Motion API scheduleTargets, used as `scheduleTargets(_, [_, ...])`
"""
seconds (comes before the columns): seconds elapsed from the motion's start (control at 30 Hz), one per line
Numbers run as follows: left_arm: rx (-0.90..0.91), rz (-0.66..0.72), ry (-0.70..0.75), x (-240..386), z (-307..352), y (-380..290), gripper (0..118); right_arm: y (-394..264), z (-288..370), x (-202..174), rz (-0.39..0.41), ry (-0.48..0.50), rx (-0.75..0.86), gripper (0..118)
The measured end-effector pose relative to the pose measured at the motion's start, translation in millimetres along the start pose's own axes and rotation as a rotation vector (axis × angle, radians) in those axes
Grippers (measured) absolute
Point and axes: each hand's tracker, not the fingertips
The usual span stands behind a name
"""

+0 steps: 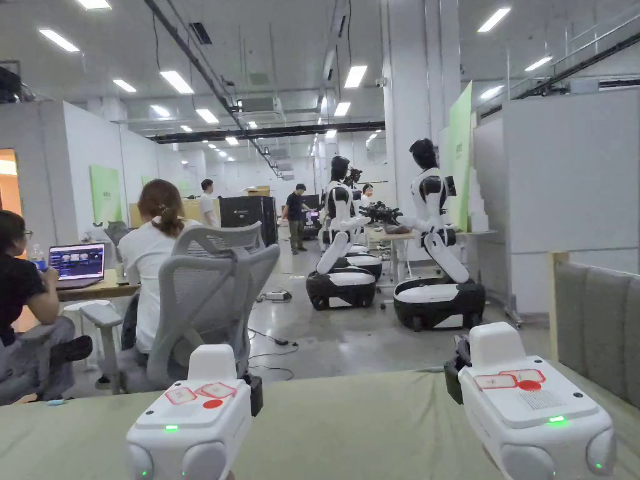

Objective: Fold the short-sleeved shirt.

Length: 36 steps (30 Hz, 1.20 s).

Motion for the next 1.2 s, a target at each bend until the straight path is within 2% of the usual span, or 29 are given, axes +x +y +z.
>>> scheduleTargets(0.07, [0.004,0.028,0.004,18.0,3.6,-13.6,0,-16.7,4.7,13.9,-0.002,-0.013,-0.006,2])
scheduleTargets(0.13, [-0.001,-0.011,0.041,34.5,14.4,-23.6,0,-29.0,15.4,19.9,-0.031,-0.005,-0.022,2])
scheduleTargets(0.17, [0.012,-0.049,0.065,40.2,23.1,-30.7,0,-36.2,20.9,17.8,-0.031,-0.008,-0.023,2])
scheduleTargets(0.3, [0.027,-0.002,0.035,44.6,62.4,-57.8,0,-59.1,50.1,8.7,-0.048,0.015,-0.034,2])
scheduleTargets(0.37, [0.025,-0.034,0.060,46.0,78.6,-74.7,0,-71.6,66.3,2.7,-0.039,0.019,-0.030,2])
scheduleTargets(0.5, [0.027,-0.072,0.053,39.8,102.9,-100.2,0,-91.1,95.1,-12.5,0.031,-0.030,-0.038,2])
scheduleTargets(0.6, [-0.018,-0.085,0.100,35.6,109.7,-112.9,0,-98.6,103.5,-16.1,-0.048,-0.011,-0.081,2])
scheduleTargets(0.7, [-0.047,-0.015,0.071,30.0,115.3,-111.4,0,-96.9,104.2,-21.3,-0.036,-0.010,-0.098,2])
scheduleTargets(0.77, [-0.044,-0.007,0.073,30.7,117.3,-105.6,8,-94.1,101.8,-22.0,-0.032,-0.006,-0.113,2])
scheduleTargets(0.9, [-0.029,0.015,0.069,32.9,116.1,-98.9,8,-89.3,101.8,-20.7,-0.061,-0.013,-0.118,5])
scheduleTargets(0.93, [-0.032,0.014,0.076,33.8,115.4,-97.1,14,-89.0,101.8,-21.2,-0.061,-0.012,-0.117,14])
scheduleTargets(0.97, [-0.033,0.009,0.081,35.4,115.0,-96.6,29,-89.2,102.1,-20.3,-0.061,-0.006,-0.115,35])
scheduleTargets(1.0, [-0.030,0.006,0.078,36.2,115.5,-96.2,52,-88.7,101.8,-20.1,-0.064,0.004,-0.116,62])
scheduleTargets(1.07, [-0.036,-0.004,0.058,38.4,113.7,-96.1,77,-88.2,100.3,-19.6,-0.076,0.024,-0.124,78])
scheduleTargets(1.1, [-0.037,-0.012,0.062,40.9,111.3,-97.8,102,-87.2,102.2,-19.4,-0.079,0.022,-0.120,96])
scheduleTargets(1.13, [-0.036,-0.024,0.073,43.4,108.7,-100.5,118,-87.2,101.2,-19.8,-0.082,0.014,-0.115,115])
scheduleTargets(1.17, [-0.043,-0.041,0.086,45.8,106.3,-103.1,115,-87.7,99.1,-20.4,-0.081,0.005,-0.113,118])
scheduleTargets(1.2, [-0.008,-0.080,0.095,50.3,103.2,-104.8,118,-88.3,102.4,-19.2,-0.093,0.008,-0.076,118])
